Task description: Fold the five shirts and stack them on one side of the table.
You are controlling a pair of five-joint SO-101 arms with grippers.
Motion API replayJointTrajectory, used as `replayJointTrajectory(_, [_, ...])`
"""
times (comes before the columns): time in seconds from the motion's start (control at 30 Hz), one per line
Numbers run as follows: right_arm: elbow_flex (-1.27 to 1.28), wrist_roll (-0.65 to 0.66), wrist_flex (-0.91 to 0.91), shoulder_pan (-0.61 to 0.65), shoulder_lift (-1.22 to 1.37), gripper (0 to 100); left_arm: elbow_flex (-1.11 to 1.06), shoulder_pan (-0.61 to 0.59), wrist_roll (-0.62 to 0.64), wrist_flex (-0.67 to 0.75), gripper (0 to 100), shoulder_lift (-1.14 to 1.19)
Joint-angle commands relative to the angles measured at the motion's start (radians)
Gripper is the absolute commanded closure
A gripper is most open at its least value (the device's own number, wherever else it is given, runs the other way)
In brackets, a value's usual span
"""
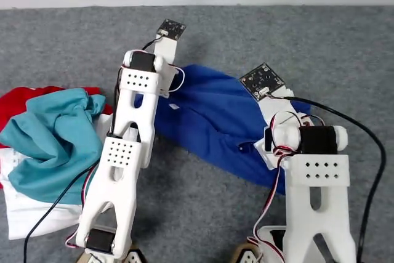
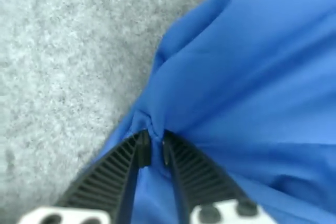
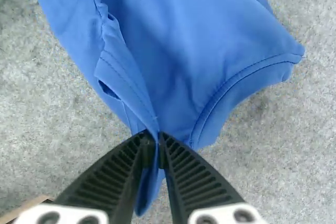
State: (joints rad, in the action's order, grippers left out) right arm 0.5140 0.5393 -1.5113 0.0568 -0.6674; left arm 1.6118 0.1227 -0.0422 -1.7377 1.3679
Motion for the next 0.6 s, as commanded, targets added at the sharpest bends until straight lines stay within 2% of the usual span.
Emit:
replayJointTrajectory(0.0, [-0.005, -0.014, 0.015, -0.012, -0.019, 98.9, 0.058, -0.008, 0.000, -0.020, 99, -0.129])
replayJointTrajectory(0.2, [-0.005, -0.014, 0.010, -0.012, -0.019, 98.9, -0.030, 0.005, 0.000, -0.020, 99, -0.310])
replayJointTrajectory(0.3, [-0.005, -0.014, 0.010, -0.012, -0.019, 98.9, -0.142, 0.011, 0.000, -0.020, 99, -0.439])
replayJointTrajectory(0.43, [-0.005, -0.014, 0.008, -0.012, -0.019, 98.9, -0.381, 0.017, 0.000, -0.020, 99, -0.640])
replayJointTrajectory(0.57, [-0.005, -0.014, 0.008, -0.012, -0.019, 98.9, -0.723, 0.040, -0.002, -0.020, 99, -0.885])
